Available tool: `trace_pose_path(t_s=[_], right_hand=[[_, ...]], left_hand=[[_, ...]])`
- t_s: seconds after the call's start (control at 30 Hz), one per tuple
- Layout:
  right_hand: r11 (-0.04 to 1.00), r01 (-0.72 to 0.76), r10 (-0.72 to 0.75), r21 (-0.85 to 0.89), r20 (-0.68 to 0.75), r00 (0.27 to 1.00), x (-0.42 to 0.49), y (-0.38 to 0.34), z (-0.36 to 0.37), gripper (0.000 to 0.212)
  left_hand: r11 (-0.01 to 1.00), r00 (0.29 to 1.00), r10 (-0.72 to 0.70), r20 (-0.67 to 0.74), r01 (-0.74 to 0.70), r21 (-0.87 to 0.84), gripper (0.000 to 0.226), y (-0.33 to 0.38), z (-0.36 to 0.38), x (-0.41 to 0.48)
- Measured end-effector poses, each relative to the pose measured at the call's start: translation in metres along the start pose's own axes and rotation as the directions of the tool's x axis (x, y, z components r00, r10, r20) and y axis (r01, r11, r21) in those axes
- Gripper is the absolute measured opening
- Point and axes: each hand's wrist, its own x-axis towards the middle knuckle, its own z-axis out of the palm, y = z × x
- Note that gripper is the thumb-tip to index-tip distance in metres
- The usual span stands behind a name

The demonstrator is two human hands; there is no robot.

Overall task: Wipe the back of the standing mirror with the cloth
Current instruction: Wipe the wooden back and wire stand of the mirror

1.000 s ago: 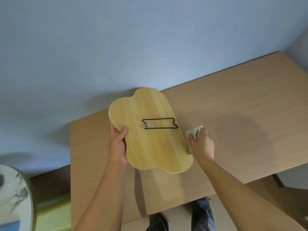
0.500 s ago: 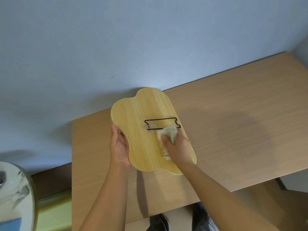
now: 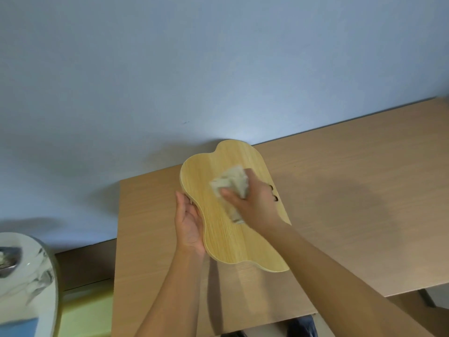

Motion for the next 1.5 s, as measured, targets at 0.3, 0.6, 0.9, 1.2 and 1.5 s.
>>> trace_pose_path(t_s=[0.3,0.6,0.9,1.2,1.5], right_hand=[[0.963,0.231,-0.186,-0.139,0.279,0.942,0.041,-0.003,0.021,0.042],[0.984,-0.095,0.118,-0.151,0.153,0.981,0.109,0.045,0.007,0.054],[0.995,-0.095,0.095,-0.01,-0.018,0.995,0.113,0.016,0.003,0.053],[0.998,-0.04,0.047,-0.044,0.17,0.984,0.117,0.025,0.023,0.045],[0.814,-0.407,0.311,-0.414,-0.281,0.908,0.131,0.131,-0.057,0.032]], left_hand=[[0.996,0.996,-0.091,0.012,0.091,0.022,0.071,-0.021,0.016,-0.019],[0.993,0.997,-0.05,-0.053,0.056,0.108,0.073,-0.02,0.006,-0.012],[0.993,0.995,-0.093,-0.047,0.096,0.071,0.08,-0.016,0.01,-0.013],[0.988,0.989,-0.056,0.137,0.035,0.152,0.089,-0.023,0.005,-0.005],[0.99,0.992,-0.084,0.092,0.073,0.119,0.089,-0.023,0.002,-0.005]])
